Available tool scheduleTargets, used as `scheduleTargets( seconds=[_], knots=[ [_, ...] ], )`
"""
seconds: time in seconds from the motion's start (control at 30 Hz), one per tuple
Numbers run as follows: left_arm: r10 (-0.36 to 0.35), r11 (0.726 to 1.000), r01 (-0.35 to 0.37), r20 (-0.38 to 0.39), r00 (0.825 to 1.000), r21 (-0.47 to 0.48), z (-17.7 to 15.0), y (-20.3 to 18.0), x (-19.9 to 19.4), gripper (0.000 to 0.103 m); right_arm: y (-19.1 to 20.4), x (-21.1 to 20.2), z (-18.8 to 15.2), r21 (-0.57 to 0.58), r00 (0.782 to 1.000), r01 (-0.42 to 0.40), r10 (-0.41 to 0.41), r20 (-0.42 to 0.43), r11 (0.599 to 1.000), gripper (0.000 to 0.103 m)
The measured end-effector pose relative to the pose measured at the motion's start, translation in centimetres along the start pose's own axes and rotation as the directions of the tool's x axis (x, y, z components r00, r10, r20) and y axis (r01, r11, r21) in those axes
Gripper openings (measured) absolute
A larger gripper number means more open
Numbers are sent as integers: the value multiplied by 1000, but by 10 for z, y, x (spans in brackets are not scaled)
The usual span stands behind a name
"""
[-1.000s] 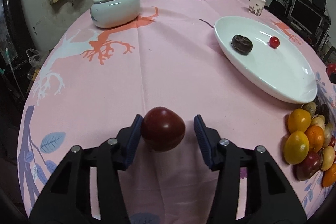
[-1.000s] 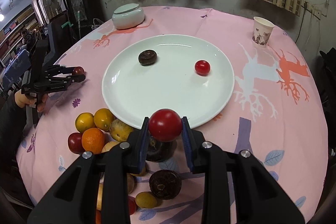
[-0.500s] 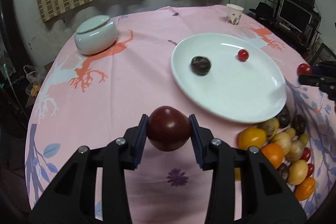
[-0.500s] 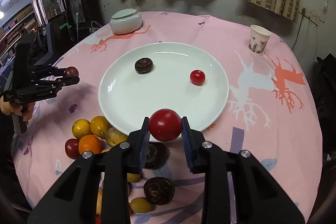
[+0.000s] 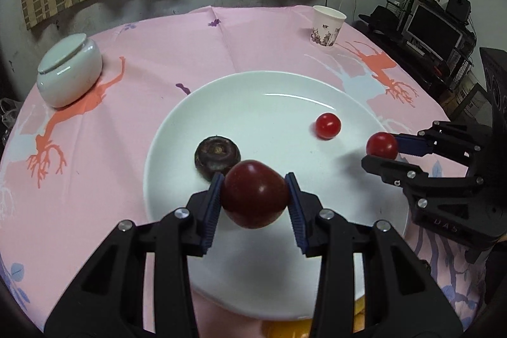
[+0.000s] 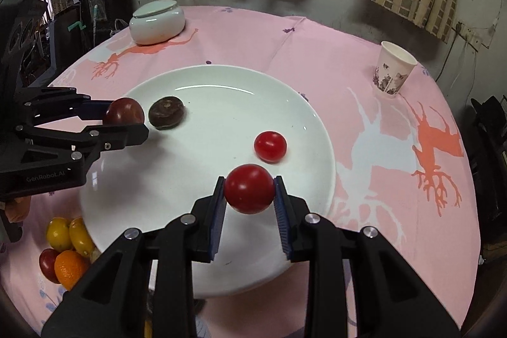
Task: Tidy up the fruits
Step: 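Carry the plum and tomato to the white plate and open both tools, then move both tools back toward the fruit pile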
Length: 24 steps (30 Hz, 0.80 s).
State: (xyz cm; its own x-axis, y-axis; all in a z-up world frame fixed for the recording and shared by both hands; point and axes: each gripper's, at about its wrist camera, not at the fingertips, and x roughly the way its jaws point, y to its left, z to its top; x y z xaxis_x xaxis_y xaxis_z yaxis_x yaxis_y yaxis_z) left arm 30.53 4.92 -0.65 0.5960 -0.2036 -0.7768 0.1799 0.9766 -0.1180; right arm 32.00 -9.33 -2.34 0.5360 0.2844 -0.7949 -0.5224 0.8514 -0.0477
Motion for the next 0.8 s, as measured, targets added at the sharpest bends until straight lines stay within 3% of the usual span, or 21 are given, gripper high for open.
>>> scheduleTargets(
  seconds=[0.27,0.37,0.4,0.43,0.47,0.6,0.8],
  knots=[
    [-1,999,0,-26,1000,-37,3,4,20,43,-7,29,3,36,999,0,1,-52,999,31],
    [11,999,-10,14,1000,-53,4,5,11,66,-12,24,1,68,999,-1,4,-41,998,36],
    [12,999,-11,25,1000,-52,3,5,6,69,-13,20,0,71,999,-11,14,-35,997,39],
    [9,999,-8,33,999,-46,3,4,1,70,-13,15,-1,73,1000,-7,9,-24,997,51],
    [12,999,-10,38,999,-41,2,3,-5,70,-14,8,-2,77,1000,11,-12,5,997,55],
    [5,999,-3,41,999,-42,-7,1,-28,77,-20,-22,-10,114,998,-17,11,55,993,55],
    [21,1000,-22,69,997,12,-45,-14,-78,90,-19,-68,-45,122,997,-29,20,70,992,55]
  ],
)
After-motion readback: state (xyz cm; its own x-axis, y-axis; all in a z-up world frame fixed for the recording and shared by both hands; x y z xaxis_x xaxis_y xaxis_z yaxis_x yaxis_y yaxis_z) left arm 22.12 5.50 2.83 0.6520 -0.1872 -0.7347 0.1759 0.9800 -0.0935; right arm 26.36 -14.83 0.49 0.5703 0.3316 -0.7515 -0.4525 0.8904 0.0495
